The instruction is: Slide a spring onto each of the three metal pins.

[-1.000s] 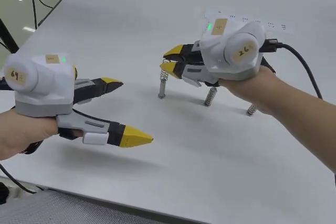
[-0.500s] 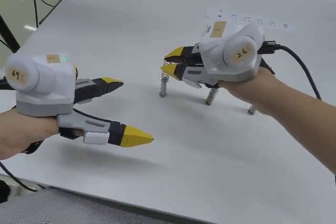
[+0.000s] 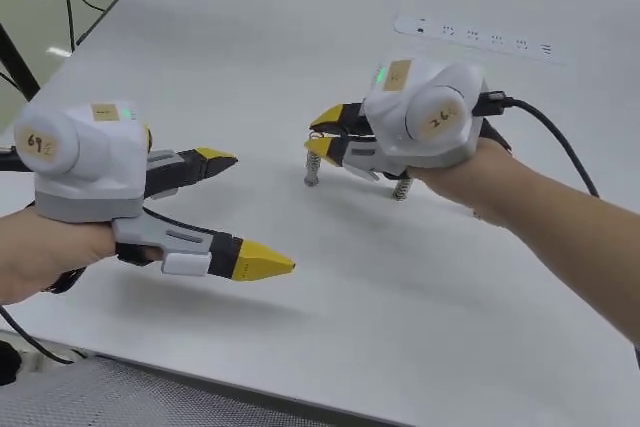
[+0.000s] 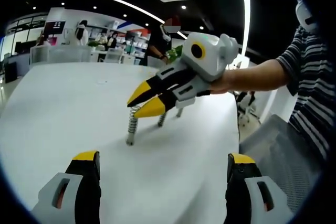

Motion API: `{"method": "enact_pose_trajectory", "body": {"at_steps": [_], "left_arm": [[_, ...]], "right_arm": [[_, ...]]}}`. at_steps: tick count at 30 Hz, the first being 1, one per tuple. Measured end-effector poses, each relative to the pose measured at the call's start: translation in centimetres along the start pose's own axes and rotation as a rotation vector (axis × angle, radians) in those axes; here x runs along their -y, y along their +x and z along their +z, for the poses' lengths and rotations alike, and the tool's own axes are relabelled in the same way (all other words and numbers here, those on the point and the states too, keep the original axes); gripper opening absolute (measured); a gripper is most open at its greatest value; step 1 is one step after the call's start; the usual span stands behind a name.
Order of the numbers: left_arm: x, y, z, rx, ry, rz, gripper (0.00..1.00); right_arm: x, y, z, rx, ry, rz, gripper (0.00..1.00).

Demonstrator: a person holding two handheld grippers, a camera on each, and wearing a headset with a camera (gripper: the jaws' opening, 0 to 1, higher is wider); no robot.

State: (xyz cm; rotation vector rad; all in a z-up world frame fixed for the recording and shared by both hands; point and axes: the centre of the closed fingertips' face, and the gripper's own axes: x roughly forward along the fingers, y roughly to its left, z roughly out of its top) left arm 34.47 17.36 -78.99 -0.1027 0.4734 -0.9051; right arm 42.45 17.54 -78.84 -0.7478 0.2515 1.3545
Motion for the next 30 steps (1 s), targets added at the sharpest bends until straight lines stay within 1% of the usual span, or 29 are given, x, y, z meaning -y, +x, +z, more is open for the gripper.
{"method": "enact_pose_trajectory", "body": {"at_steps": [2,5,15,18,20,26,30], "left_arm": [[0.0,0.1,0.1,0.003,0.001,-0.001,0.98],[0.0,0.2,0.3,0.01,-0.001,0.0,0.98],[-0.1,0.2,0.4,0.008,0.001,0.0,0.98],[-0.1,0.2,0.4,0.008,0.003,0.0,0.98],[-0.2,0.2,0.4,0.006,0.004,0.002,0.98],[-0.1,0.3,0.5,0.003,0.005,-0.002,0.98],[-0.1,0.3,0.5,0.0,0.006,-0.002,0.98]], "right_arm": [[-0.2,0.2,-0.3,-0.013,-0.022,0.003,0.08],[-0.6,0.3,-0.6,-0.018,-0.03,0.01,0.08],[-1.3,1.0,-1.7,-0.048,-0.03,0.031,0.08],[-1.5,1.2,-2.0,-0.056,-0.025,0.039,0.08],[-1.5,1.2,-1.9,-0.047,-0.011,0.038,0.08],[-1.5,1.4,-1.8,-0.048,0.003,0.039,0.08],[-1.4,1.3,-1.8,-0.048,0.042,0.037,0.09]]}}
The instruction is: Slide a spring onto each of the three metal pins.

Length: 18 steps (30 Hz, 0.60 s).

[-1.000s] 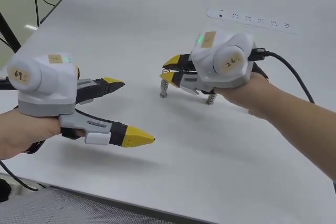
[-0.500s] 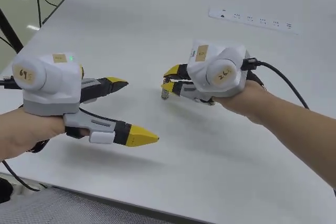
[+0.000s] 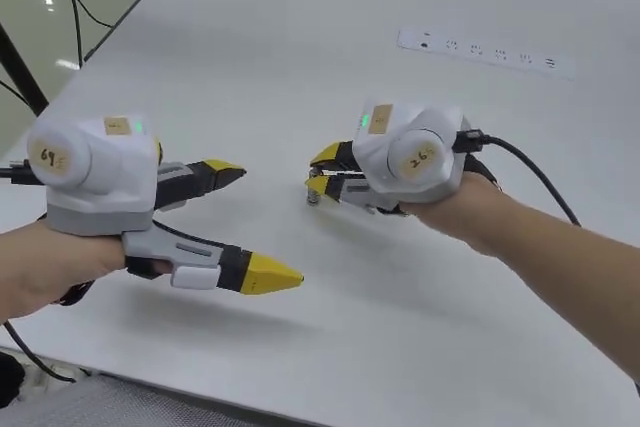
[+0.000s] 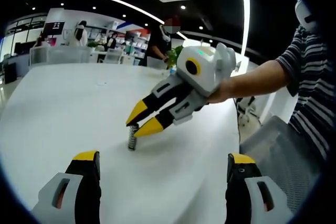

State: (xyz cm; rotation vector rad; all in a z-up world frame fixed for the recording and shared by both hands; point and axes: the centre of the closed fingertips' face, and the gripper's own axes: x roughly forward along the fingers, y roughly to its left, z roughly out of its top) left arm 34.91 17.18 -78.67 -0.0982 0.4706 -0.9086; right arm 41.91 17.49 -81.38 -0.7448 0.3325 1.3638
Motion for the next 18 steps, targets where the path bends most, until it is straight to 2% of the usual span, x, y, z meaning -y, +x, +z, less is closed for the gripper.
{"method": "enact_pose_trajectory", "body": {"at_steps": [2,9,13,18], "left_arm": [[0.0,0.0,0.1,-0.002,0.001,0.001,0.98],[-0.1,0.0,0.7,0.003,0.006,0.002,0.98],[0.0,0.1,1.2,0.01,0.013,0.003,0.98],[0.1,0.2,1.8,0.019,0.026,0.005,0.98]], "right_arm": [[0.2,0.0,-0.1,-0.004,0.029,-0.006,0.1],[0.3,-0.9,1.0,0.043,0.109,-0.015,0.16],[0.4,-2.1,1.5,0.086,0.152,-0.043,0.22],[0.5,-4.0,1.1,0.123,0.224,-0.065,0.24]]}}
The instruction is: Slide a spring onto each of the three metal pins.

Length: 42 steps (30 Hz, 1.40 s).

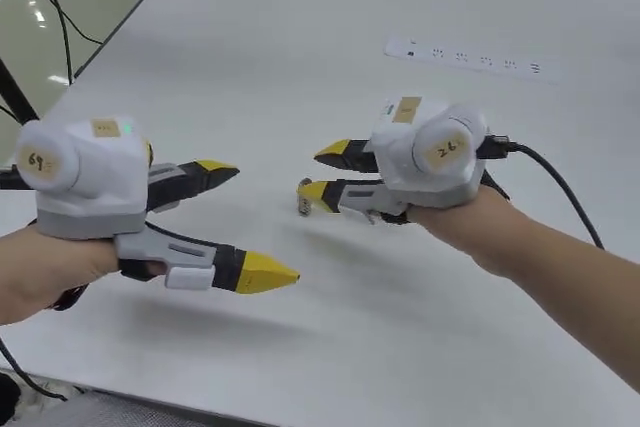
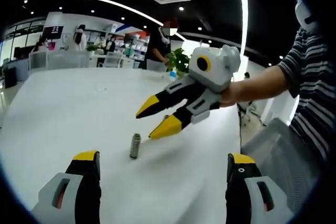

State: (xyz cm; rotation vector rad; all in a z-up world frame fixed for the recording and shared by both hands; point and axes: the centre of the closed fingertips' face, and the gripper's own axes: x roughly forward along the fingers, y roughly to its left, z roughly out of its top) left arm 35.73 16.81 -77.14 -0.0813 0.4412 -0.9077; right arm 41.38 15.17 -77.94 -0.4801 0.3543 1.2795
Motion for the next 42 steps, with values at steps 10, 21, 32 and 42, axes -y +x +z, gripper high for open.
{"method": "enact_pose_trajectory", "body": {"at_steps": [10,21,32,42], "left_arm": [[0.4,0.4,1.0,0.028,0.024,0.004,0.98],[0.8,0.6,1.2,0.013,0.068,0.005,0.98],[1.0,0.3,1.8,0.038,0.069,0.016,0.98],[1.0,0.0,1.6,0.038,0.074,0.039,0.98]], "right_arm": [[0.4,-4.6,-0.6,0.101,0.134,-0.085,0.42],[0.5,-8.8,-2.7,0.174,0.237,-0.149,0.66],[1.0,-14.1,-6.5,0.212,0.349,-0.275,0.91],[1.1,-17.4,-8.6,0.217,0.423,-0.352,0.99]]}}
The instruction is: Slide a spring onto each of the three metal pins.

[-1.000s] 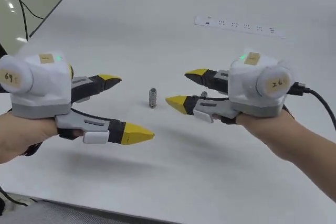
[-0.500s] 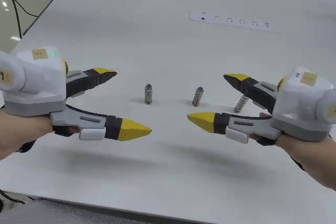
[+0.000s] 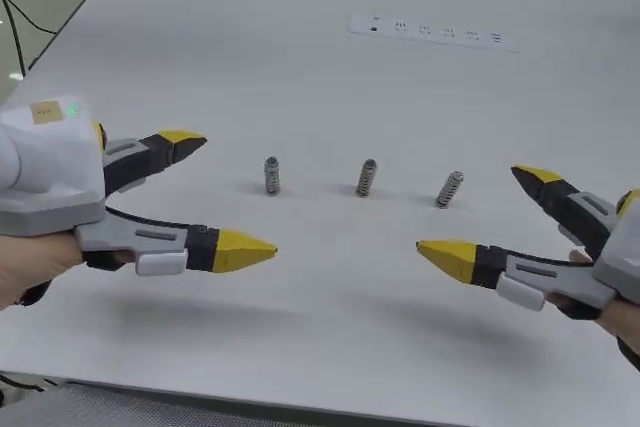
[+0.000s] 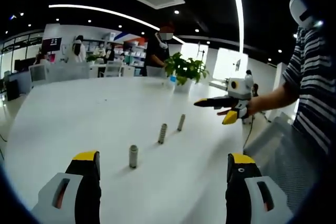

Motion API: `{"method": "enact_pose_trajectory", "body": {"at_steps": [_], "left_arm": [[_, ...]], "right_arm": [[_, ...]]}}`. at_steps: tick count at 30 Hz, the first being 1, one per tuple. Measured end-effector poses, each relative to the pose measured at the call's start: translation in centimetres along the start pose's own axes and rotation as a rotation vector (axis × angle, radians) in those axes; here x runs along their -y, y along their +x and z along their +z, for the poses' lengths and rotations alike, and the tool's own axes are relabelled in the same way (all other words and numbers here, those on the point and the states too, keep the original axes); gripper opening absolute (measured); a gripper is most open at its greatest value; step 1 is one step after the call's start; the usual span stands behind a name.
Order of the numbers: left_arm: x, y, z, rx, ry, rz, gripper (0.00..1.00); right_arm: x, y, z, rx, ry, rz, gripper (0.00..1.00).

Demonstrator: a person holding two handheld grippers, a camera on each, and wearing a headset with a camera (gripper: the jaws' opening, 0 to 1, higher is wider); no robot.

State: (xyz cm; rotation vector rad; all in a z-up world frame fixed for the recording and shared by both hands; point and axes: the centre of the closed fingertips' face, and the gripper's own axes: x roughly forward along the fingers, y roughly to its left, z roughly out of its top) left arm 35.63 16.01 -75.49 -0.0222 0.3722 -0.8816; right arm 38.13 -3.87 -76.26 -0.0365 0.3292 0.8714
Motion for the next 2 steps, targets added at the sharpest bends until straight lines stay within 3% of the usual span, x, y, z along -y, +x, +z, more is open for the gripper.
{"method": "enact_pose_trajectory", "body": {"at_steps": [2], "left_arm": [[-0.01,-0.17,-0.01,0.001,-0.001,0.004,0.98]], "right_arm": [[-0.16,-0.56,-0.14,0.002,-0.003,-0.007,0.99]]}}
